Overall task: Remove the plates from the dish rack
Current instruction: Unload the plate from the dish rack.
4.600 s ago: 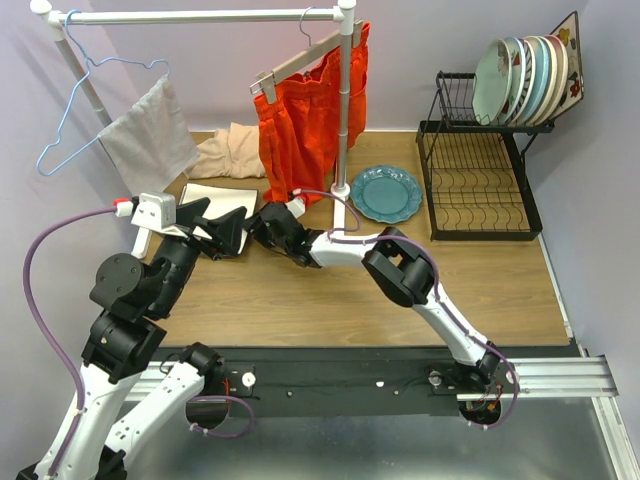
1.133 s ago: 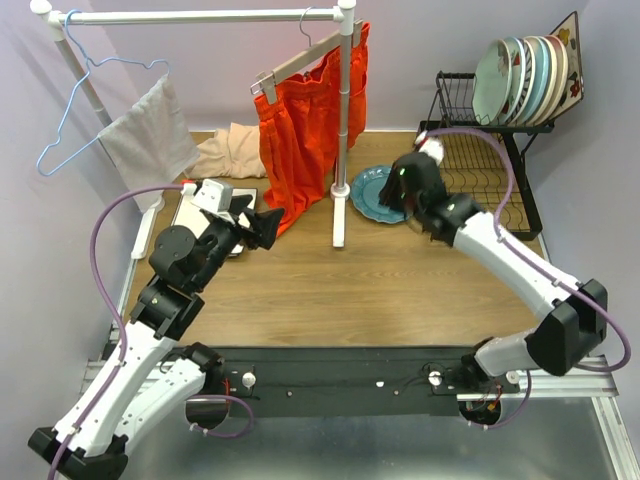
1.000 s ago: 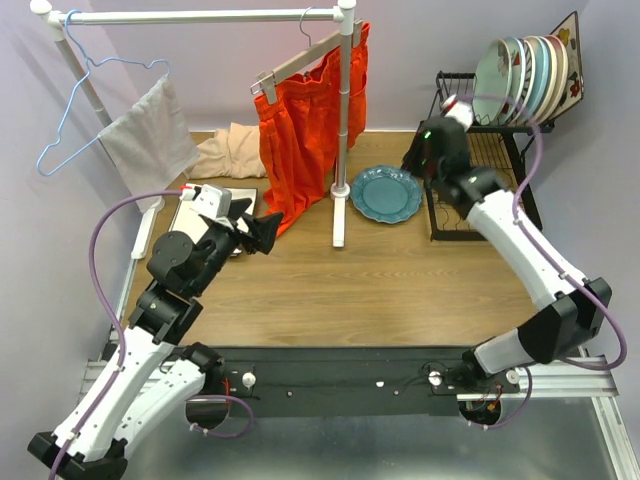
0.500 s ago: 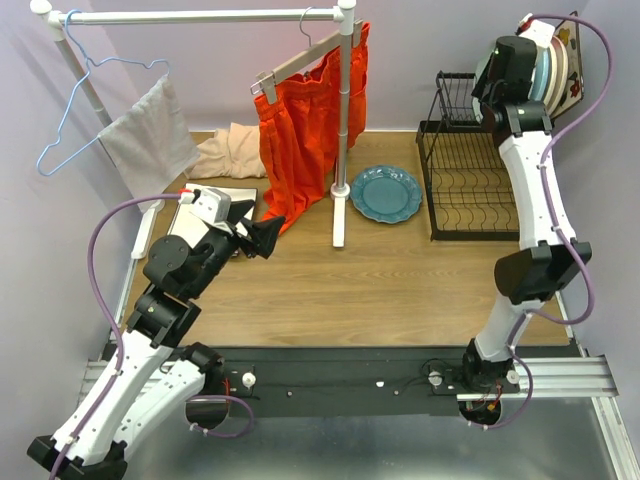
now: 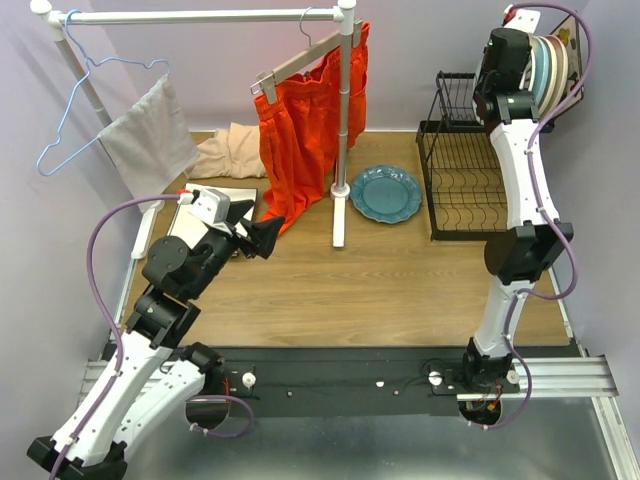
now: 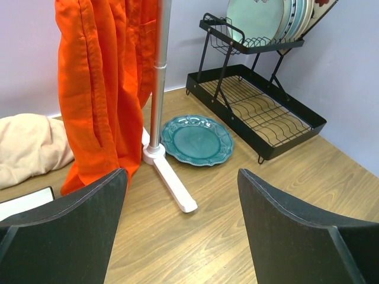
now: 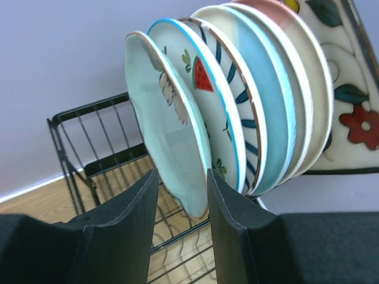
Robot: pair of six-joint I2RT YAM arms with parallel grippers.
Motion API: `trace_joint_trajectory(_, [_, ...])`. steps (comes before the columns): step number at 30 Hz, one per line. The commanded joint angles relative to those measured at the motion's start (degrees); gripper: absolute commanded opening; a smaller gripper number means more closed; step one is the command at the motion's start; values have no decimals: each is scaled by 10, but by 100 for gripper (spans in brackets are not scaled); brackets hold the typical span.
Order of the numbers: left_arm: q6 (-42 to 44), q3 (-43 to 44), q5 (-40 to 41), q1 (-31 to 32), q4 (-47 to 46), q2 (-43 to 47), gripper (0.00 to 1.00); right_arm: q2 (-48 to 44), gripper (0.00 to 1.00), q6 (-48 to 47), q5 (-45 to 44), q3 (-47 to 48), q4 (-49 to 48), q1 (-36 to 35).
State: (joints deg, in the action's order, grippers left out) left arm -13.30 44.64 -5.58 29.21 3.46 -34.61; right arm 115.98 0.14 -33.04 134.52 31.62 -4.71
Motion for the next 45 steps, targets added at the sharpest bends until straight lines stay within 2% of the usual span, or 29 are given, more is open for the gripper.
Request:
trace_joint_trajectory(1, [6, 0, 8, -3, -7, 0, 84, 21, 46, -67, -22, 23, -45, 7])
trace_joint_trajectory(22, [7, 2, 4, -3, -7, -1, 84, 92, 45, -152, -79, 33, -108, 12])
trace_joint_trajectory(32, [6, 0, 0, -3, -8, 2, 84, 90, 41, -150, -61, 7, -126, 11])
trace_joint_trajectory(35, [6, -1, 11, -3, -10, 7, 84, 93, 37, -160, -52, 13, -132, 11])
trace_joint_trajectory(40, [7, 1, 14, -3, -6, 2, 84, 90, 22, -179, -52, 14, -145, 11])
trace_joint_trajectory(45, [6, 0, 17, -3, -6, 8, 84, 81, 12, -194, -36, 15, -169, 12])
